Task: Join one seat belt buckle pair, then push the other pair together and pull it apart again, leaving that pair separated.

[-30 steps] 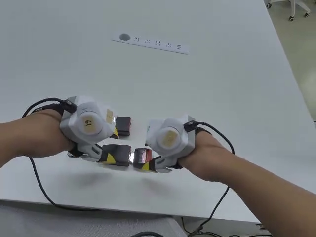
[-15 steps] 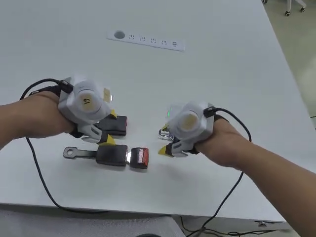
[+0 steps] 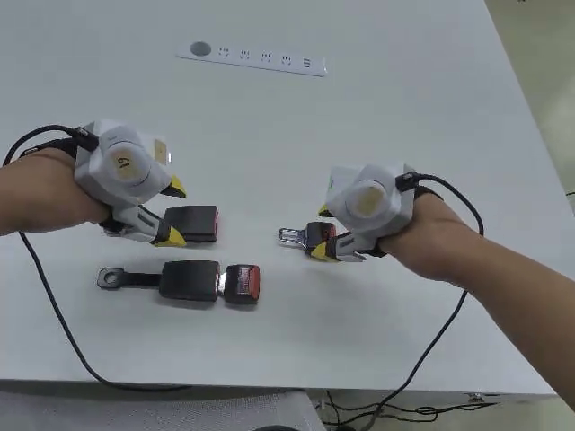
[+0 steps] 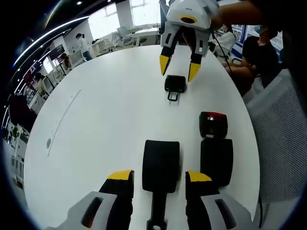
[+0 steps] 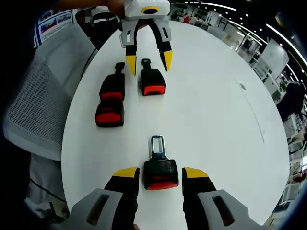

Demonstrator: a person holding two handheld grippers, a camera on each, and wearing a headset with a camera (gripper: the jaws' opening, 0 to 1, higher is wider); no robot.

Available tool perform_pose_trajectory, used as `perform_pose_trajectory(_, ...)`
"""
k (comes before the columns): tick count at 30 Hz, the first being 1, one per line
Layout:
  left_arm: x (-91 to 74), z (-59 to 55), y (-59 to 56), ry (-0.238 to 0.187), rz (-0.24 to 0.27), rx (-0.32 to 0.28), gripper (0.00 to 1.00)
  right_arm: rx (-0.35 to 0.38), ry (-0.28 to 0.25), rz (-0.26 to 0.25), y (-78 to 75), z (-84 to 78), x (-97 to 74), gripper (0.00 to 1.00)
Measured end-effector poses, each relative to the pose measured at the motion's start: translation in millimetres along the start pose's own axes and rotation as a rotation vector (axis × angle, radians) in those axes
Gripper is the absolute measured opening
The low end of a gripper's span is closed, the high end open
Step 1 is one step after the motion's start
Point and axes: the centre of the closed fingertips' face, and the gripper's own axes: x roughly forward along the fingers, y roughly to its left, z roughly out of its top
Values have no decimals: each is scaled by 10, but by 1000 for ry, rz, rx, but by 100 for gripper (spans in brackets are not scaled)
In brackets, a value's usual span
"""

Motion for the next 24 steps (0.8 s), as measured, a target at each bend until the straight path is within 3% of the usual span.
perform_pose_trajectory(5, 92, -65, -78, 31, -47, 45, 41, 25, -6, 24, -4, -77, 51, 32)
perform_pose_trajectory(11, 159, -158, 6, 45, -42, 54, 37, 45, 0, 58, 21, -167, 175, 32)
perform_pose_trajectory(13, 173, -175, 24, 41, -48, 42, 35, 129, -38, 87, 34, -172, 231, 31)
perform_pose_trajectory(19, 189, -189, 30, 43, -55, 55, 33, 38, -31, 95, 24, -179, 209, 32)
perform_pose_trajectory(21, 195, -186, 23, 47, -61, 80, 33, 2, -17, 101, 45, -183, 208, 32)
perform_pose_trajectory(24, 206, -177, 11, 64, -71, 126, 33, 8, -22, 116, 37, -176, 221, 32)
